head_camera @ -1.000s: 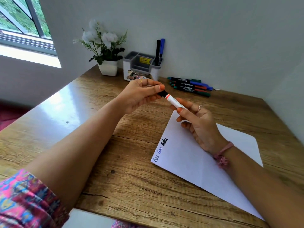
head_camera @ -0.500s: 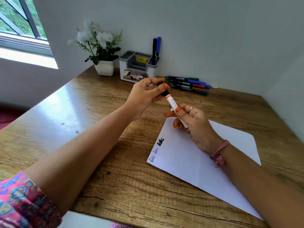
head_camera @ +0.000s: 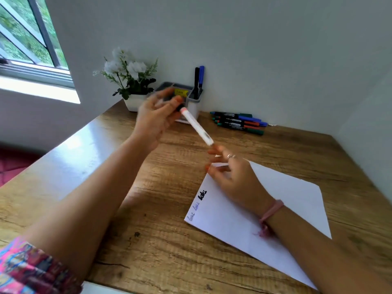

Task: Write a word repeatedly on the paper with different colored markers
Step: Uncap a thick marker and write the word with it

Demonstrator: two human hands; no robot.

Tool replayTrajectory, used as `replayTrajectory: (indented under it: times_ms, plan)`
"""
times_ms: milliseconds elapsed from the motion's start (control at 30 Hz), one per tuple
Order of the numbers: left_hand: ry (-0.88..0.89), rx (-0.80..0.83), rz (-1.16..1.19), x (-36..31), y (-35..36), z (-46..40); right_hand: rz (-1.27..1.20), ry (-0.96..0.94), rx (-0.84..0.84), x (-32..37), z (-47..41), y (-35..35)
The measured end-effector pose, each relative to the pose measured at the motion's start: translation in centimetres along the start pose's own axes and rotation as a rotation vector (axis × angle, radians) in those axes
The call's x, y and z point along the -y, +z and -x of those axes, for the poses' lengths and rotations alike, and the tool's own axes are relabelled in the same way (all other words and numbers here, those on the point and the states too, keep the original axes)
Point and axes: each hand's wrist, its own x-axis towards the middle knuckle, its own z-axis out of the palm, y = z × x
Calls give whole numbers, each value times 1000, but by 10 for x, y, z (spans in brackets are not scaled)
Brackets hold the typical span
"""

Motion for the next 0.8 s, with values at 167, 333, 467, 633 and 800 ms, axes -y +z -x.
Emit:
replayTrajectory:
  times_ms: [167, 333, 467, 633, 800]
  plan:
    - [367, -305, -76, -30, -12, -21, 600, -247, -70, -2, 4, -9]
    - [532, -304, -289, -44, 17, -65, 509, -145, 114, -9, 2, -8]
    - [544, -247, -440, -41, 40, -116, 490, -161, 120, -10, 2, -4]
    - [456, -252, -682, -12, 50, -163, 461, -149, 101, -12, 1, -2]
    - [441, -166, -896, 12, 58, -176, 454, -142, 111, -13, 0, -1]
